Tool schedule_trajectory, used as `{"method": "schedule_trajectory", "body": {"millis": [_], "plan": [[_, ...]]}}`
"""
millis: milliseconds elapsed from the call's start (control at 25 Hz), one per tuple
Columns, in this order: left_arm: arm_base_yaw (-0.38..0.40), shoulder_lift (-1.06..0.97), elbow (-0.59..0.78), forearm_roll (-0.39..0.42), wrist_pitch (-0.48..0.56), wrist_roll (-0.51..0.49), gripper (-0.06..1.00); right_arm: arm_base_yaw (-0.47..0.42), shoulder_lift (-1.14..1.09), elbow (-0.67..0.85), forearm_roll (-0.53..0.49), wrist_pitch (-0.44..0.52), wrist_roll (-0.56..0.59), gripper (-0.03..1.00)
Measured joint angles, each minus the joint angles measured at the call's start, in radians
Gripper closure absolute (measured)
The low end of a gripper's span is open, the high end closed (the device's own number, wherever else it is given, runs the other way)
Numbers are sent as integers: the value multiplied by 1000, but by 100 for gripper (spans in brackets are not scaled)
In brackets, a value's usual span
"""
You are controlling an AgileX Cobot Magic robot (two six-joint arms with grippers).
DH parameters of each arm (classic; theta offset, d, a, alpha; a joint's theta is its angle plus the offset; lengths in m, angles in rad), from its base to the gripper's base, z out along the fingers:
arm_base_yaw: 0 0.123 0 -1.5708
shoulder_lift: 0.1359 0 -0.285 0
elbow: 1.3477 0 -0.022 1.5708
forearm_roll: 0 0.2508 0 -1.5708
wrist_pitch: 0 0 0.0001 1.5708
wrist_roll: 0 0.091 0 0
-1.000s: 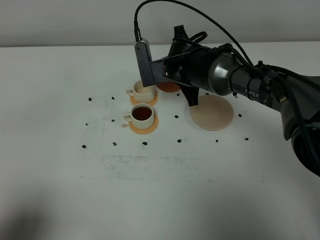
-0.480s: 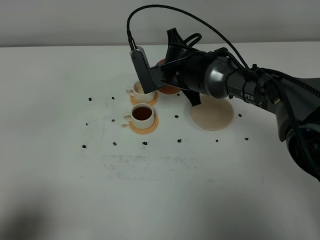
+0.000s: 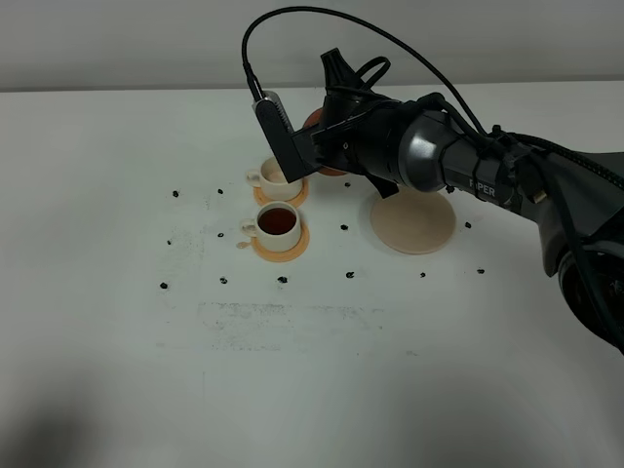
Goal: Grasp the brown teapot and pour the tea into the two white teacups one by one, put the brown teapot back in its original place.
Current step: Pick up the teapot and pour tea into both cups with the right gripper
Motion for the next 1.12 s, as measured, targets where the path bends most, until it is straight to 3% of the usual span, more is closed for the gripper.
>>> {"method": "schedule_trajectory", "body": {"millis": [1120], "plan": [[0,0,0,0,0,0,60,20,0,0,-126,-53,-4,84]]}}
